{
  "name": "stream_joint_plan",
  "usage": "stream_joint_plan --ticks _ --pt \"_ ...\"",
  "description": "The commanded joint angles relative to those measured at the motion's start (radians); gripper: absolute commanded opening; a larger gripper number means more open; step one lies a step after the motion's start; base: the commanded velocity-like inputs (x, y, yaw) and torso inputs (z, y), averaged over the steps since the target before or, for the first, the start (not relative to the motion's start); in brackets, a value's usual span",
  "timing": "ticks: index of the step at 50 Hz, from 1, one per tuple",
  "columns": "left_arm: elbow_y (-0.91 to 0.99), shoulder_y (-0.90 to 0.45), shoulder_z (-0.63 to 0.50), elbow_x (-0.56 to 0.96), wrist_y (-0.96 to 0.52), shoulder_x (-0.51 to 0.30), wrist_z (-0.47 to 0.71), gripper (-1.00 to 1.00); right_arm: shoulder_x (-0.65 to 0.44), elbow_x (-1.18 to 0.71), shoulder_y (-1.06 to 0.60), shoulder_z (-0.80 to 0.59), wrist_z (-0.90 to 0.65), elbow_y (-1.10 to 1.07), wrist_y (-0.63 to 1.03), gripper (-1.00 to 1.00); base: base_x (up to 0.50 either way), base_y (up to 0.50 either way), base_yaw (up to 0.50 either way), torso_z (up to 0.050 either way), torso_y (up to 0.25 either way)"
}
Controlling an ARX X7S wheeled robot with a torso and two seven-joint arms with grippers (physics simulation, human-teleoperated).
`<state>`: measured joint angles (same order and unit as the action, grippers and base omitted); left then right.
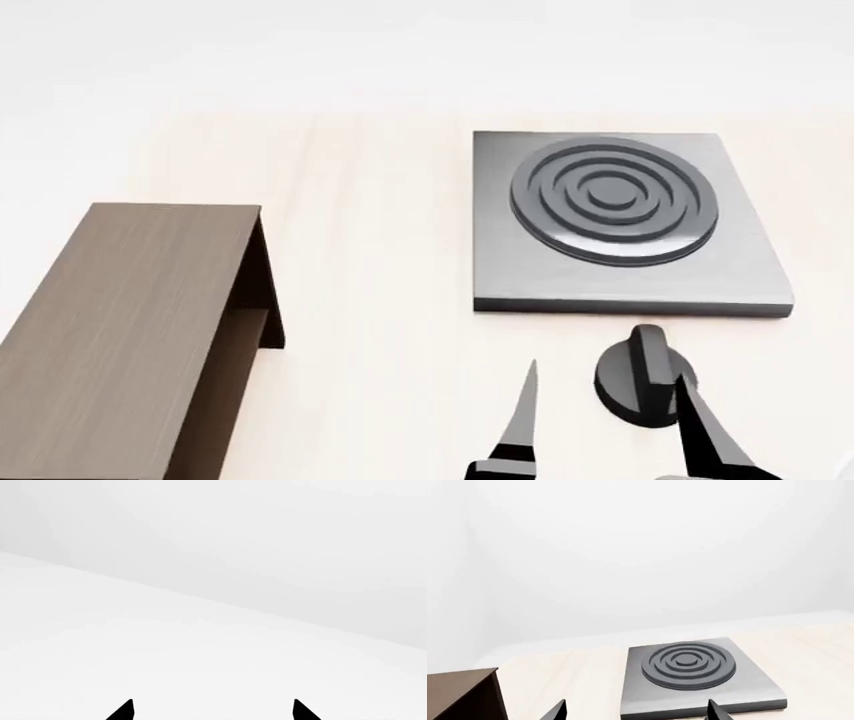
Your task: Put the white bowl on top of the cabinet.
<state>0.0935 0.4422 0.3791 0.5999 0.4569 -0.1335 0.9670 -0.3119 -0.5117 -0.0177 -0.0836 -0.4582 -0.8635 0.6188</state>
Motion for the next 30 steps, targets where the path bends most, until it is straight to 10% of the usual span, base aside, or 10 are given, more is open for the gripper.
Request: stream_joint_plan --ticks 1,30 --pt "-0.002 -0.001 -0.005 0.001 0.003 -0.003 0.004 1.0 -0.008 -0.005 -0.001 -0.007 -0.008 0.004 -0.003 1.0 0.5 0.0 0.0 0.0 0.0" --pt "-0.01 0.001 -0.015 0.007 0.011 -0.01 0.009 1.0 -0.028 -0.07 -0.094 0.013 -0.117 -0.036 0.14 1.0 0.02 0.0 0.0 0.0 0.0"
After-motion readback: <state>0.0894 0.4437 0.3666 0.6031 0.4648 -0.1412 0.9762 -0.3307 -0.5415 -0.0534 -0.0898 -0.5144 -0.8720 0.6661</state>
